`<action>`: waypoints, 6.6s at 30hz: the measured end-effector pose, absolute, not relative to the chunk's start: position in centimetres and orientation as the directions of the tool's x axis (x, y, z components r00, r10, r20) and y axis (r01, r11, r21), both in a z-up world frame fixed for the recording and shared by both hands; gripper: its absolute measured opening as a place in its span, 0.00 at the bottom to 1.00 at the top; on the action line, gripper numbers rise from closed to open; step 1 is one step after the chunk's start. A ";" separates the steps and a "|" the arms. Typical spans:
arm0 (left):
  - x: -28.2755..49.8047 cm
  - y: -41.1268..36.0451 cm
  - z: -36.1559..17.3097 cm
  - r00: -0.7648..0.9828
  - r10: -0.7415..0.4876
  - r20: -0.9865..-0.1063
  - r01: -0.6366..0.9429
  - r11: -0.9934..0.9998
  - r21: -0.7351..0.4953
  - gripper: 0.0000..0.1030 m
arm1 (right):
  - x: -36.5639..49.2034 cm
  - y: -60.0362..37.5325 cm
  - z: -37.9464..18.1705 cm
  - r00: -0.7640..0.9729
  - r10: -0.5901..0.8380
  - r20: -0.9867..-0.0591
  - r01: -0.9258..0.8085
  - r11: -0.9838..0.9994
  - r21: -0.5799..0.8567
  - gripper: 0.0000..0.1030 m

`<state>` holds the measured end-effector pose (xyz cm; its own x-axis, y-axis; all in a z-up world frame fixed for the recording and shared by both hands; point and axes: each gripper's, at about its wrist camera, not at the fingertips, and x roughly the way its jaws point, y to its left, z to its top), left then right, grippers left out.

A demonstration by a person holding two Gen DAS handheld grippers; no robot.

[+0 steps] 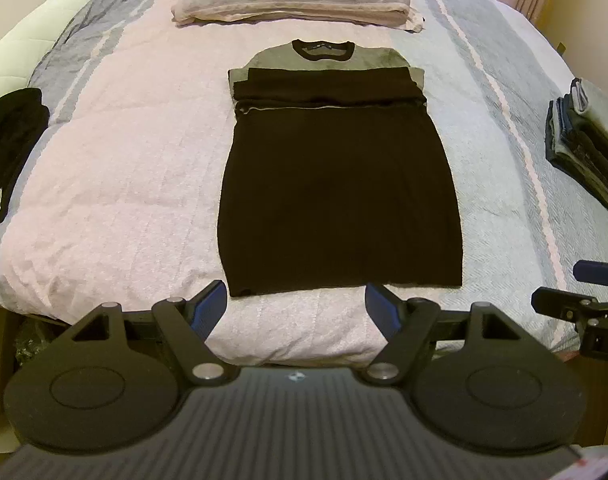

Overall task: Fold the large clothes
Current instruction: 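Move both grippers to the brown hem and grasp it, then fold the brown hem up over the collar with both grippers, then release the folded sweatshirt and lift both grippers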

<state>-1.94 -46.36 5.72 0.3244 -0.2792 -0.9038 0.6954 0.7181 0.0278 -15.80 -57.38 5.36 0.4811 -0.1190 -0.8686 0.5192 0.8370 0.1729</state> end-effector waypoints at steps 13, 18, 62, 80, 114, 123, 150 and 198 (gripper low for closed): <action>3.2 -43.5 -0.6 0.302 -0.444 -0.844 0.676 0.724 -0.139 0.86 | -16.9 -62.0 -1.2 0.533 -0.069 -0.843 0.548 0.788 0.282 0.67; 8.8 -40.7 -8.7 0.182 -0.508 -0.842 0.560 0.757 -0.335 0.77 | -16.8 -65.1 -8.0 0.539 -0.017 -0.842 0.570 0.743 0.350 0.66; 9.2 -26.6 -12.7 0.033 -0.778 -0.627 0.300 0.606 -0.736 0.02 | -24.5 -66.8 -13.8 0.782 0.248 -0.571 0.519 0.248 0.818 0.01; 31.8 -48.7 -7.4 0.158 -0.867 -0.472 0.362 0.496 -0.789 0.02 | -0.5 -86.7 -5.9 0.798 0.041 -0.601 0.562 0.306 0.768 0.02; 43.7 -62.2 -12.3 0.224 -0.725 -0.651 0.708 0.580 -0.403 0.03 | 10.7 -91.3 -11.2 0.717 -0.268 -0.644 0.543 0.795 0.273 0.03; 45.6 -66.8 -17.1 0.221 -0.599 -0.769 0.721 0.631 -0.285 0.05 | 14.0 -93.3 -17.9 0.554 -0.295 -0.778 0.652 0.736 0.186 0.04; 36.1 -48.6 -8.3 0.074 -0.621 -0.780 0.529 0.687 -0.497 0.20 | -2.0 -80.9 -8.3 0.545 -0.225 -0.808 0.827 0.307 0.472 0.53; 30.9 -57.6 -13.0 0.068 -0.386 -0.920 0.720 0.658 -0.222 0.18 | 6.5 -78.9 -13.7 0.334 -0.343 -0.878 0.738 0.674 0.017 0.36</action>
<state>30.89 -57.60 -13.04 0.0684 -0.3859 -0.9200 0.7199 0.6575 -0.2223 6.50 -78.88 -13.69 0.3339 -0.3428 -0.8781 0.7382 0.6744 0.0174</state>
